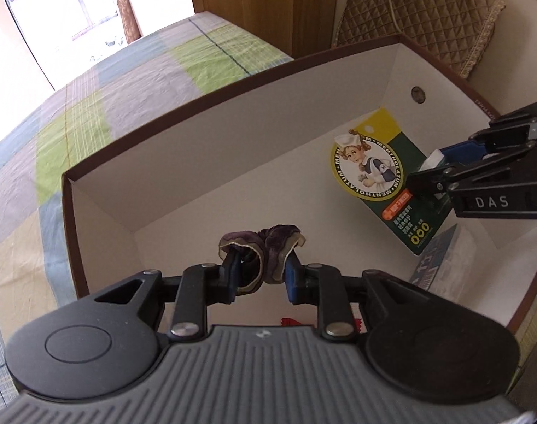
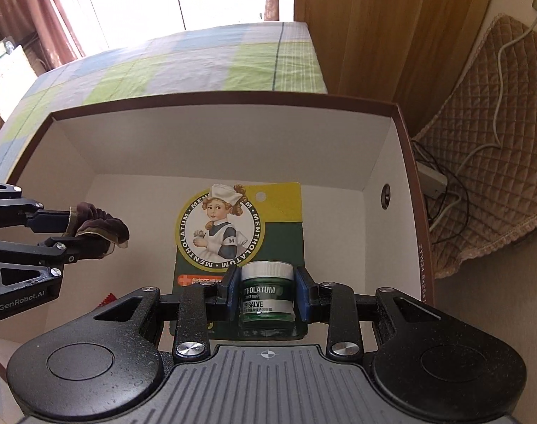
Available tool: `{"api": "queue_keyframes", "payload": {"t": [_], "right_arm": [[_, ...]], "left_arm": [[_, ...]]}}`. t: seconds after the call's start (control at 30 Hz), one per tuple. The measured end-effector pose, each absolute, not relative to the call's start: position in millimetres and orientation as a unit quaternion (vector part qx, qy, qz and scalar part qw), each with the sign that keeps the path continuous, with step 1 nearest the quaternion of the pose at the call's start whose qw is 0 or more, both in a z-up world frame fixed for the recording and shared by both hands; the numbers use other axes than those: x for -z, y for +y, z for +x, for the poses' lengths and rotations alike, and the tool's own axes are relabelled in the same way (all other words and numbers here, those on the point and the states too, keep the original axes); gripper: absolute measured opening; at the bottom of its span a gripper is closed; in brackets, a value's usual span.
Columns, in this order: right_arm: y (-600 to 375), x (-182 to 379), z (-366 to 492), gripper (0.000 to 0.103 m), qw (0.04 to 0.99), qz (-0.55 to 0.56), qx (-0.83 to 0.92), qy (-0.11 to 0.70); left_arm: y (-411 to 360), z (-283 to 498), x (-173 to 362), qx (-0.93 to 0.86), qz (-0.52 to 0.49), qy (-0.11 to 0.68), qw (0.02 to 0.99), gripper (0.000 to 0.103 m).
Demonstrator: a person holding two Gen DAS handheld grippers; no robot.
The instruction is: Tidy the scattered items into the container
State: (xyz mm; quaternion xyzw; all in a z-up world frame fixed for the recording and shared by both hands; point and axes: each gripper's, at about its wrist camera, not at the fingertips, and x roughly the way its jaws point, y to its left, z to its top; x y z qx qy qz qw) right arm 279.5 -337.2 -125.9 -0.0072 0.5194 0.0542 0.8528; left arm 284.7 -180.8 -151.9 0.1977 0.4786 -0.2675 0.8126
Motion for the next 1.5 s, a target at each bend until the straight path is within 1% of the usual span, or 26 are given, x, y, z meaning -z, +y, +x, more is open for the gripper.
{"api": "queue_keyframes", "payload": {"t": [0.1, 0.13, 0.17, 0.2, 0.23, 0.27, 0.3, 0.5, 0.67, 0.77, 0.9, 0.93, 1.0, 1.17, 1.23, 1.37, 1.43, 1.5], "right_arm": [[-339, 131, 281, 0.035, 0.855, -0.005, -0.049, 0.517], [-339, 132, 281, 0.035, 0.854, -0.007, -0.053, 0.517], [-339, 133, 282, 0.035, 0.853, -0.009, -0.058, 0.518], [-338, 133, 282, 0.042, 0.855, -0.014, -0.060, 0.515], [-336, 133, 281, 0.063, 0.858, -0.020, -0.061, 0.510], [-335, 133, 280, 0.075, 0.860, -0.026, -0.062, 0.506], [-334, 132, 279, 0.077, 0.861, -0.025, -0.072, 0.502], [-335, 134, 274, 0.077, 0.855, -0.035, -0.079, 0.512], [-336, 135, 271, 0.077, 0.846, -0.047, -0.091, 0.523], [-335, 132, 268, 0.078, 0.846, -0.052, -0.095, 0.523], [-331, 129, 260, 0.086, 0.846, -0.055, -0.099, 0.522], [-329, 128, 258, 0.092, 0.847, -0.059, -0.096, 0.520], [-326, 125, 254, 0.099, 0.850, -0.064, -0.092, 0.515], [-324, 120, 248, 0.099, 0.847, -0.062, -0.088, 0.520], [-323, 118, 246, 0.099, 0.846, -0.063, -0.083, 0.522], [-324, 113, 240, 0.099, 0.846, -0.060, -0.068, 0.526], [-325, 110, 236, 0.099, 0.846, -0.056, -0.060, 0.527], [-326, 106, 232, 0.099, 0.847, -0.050, -0.054, 0.527]], "left_arm": [[-183, 287, 157, 0.255, 0.197, 0.482, 0.815, 0.024], [-183, 288, 158, 0.251, 0.197, 0.480, 0.817, 0.030], [-183, 288, 158, 0.247, 0.196, 0.479, 0.819, 0.033], [-183, 289, 158, 0.244, 0.195, 0.478, 0.821, 0.041], [-183, 290, 158, 0.240, 0.194, 0.477, 0.823, 0.053], [-183, 290, 158, 0.235, 0.192, 0.476, 0.825, 0.061], [-183, 290, 158, 0.232, 0.193, 0.474, 0.827, 0.070], [-181, 288, 159, 0.228, 0.207, 0.473, 0.825, 0.071], [-182, 289, 161, 0.227, 0.212, 0.476, 0.823, 0.074], [-180, 288, 159, 0.223, 0.212, 0.479, 0.822, 0.078], [-178, 285, 155, 0.224, 0.211, 0.478, 0.823, 0.082], [-178, 283, 154, 0.224, 0.212, 0.477, 0.823, 0.082], [-177, 280, 151, 0.225, 0.215, 0.474, 0.824, 0.082], [-176, 272, 144, 0.228, 0.219, 0.468, 0.825, 0.083], [-176, 268, 141, 0.229, 0.218, 0.466, 0.826, 0.086], [-175, 262, 137, 0.226, 0.219, 0.463, 0.828, 0.088], [-174, 259, 134, 0.223, 0.218, 0.463, 0.830, 0.090], [-172, 256, 131, 0.221, 0.212, 0.463, 0.832, 0.091]]}}
